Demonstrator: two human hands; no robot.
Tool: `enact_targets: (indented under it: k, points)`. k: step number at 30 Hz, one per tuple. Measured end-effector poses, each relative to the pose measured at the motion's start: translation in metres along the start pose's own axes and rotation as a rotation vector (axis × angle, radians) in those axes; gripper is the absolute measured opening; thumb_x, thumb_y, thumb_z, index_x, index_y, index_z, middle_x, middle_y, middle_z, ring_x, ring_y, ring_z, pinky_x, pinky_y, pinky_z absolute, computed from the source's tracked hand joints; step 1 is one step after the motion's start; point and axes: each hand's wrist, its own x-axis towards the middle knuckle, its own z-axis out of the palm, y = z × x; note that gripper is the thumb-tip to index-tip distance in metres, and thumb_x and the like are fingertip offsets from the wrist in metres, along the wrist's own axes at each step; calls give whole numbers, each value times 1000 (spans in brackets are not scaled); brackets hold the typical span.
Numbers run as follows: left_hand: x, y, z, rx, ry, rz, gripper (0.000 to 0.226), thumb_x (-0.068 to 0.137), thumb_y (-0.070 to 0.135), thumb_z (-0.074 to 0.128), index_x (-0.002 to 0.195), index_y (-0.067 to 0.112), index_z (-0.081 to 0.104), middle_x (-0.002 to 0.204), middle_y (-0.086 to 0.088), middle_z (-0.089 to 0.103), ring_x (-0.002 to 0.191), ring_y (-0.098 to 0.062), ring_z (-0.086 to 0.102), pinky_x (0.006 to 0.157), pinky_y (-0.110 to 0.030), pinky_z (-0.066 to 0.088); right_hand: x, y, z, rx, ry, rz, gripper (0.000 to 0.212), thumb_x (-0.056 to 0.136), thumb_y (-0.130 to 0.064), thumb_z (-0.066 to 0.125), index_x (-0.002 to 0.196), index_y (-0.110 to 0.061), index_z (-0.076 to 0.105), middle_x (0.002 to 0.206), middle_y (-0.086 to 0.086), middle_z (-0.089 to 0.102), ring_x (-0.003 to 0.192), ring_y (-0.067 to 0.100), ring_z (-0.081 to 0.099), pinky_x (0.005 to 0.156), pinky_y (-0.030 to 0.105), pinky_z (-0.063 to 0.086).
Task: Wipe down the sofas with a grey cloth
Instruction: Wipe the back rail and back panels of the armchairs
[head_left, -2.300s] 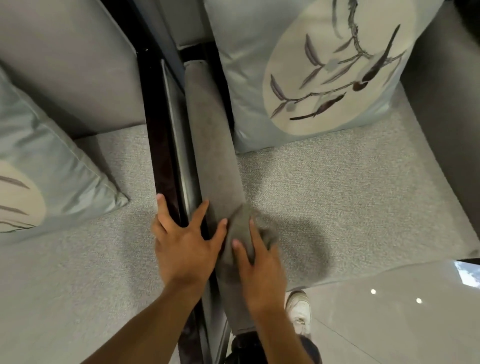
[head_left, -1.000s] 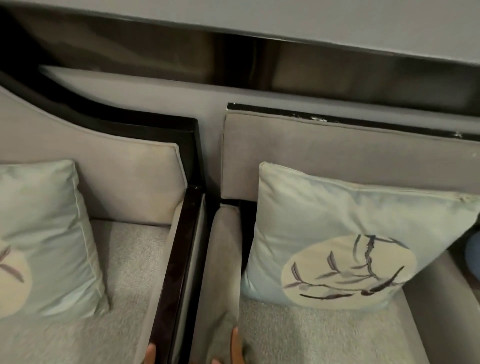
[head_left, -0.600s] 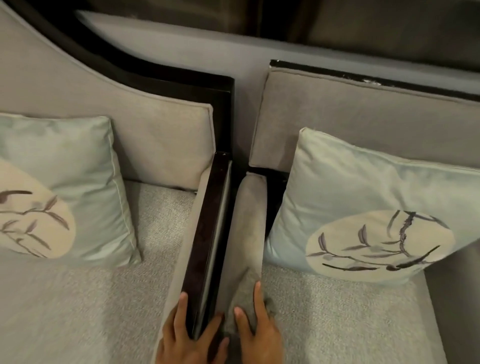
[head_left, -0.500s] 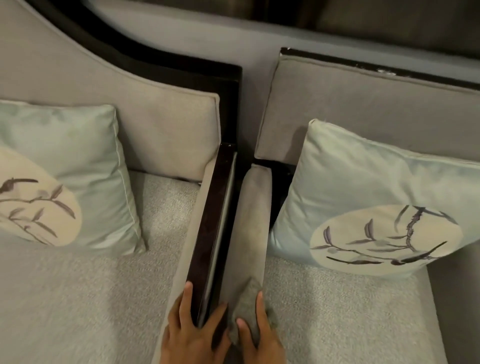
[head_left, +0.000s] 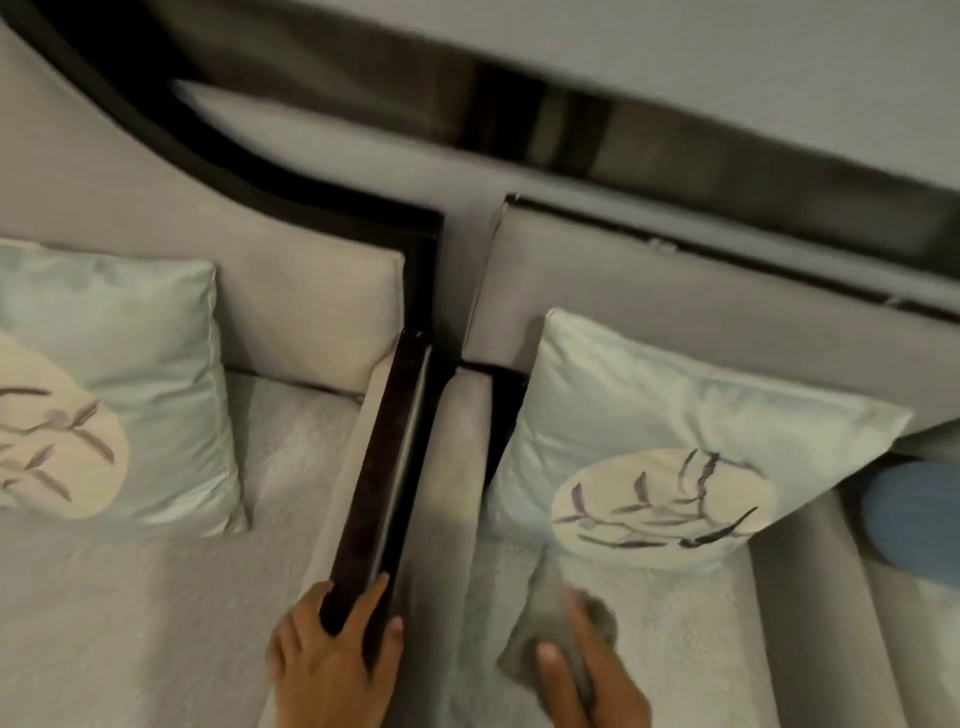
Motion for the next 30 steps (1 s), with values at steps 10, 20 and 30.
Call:
enact_targets:
  k: [10, 20, 30]
  points:
    - [201, 223, -136, -579, 245, 381, 58, 101, 44, 56, 154, 37, 34, 144, -3, 42, 131, -22, 46, 107, -42, 46, 246, -120, -46, -249, -100, -324, 55, 97, -69, 36, 148, -51, 34, 130, 0, 64, 110, 21, 64, 88, 41, 56]
    - [268, 240, -122, -745, 99, 334, 54, 103, 36, 56, 152, 38, 34, 144, 3, 52, 129, -14, 54, 107, -40, 50, 311, -180, 14, -579, -221, -388, 41, 100, -60, 37, 130, -41, 57, 108, 3, 69, 98, 26, 66, 70, 31, 46]
    - [260, 239, -117, -895, 77, 196, 54, 100, 42, 60, 148, 42, 35, 120, 25, 55, 118, -6, 61, 97, -35, 55, 329, -182, 7, -753, -431, -399, 45, 100, -57, 41, 145, -53, 36, 132, -1, 58, 115, 26, 60, 85, 39, 49]
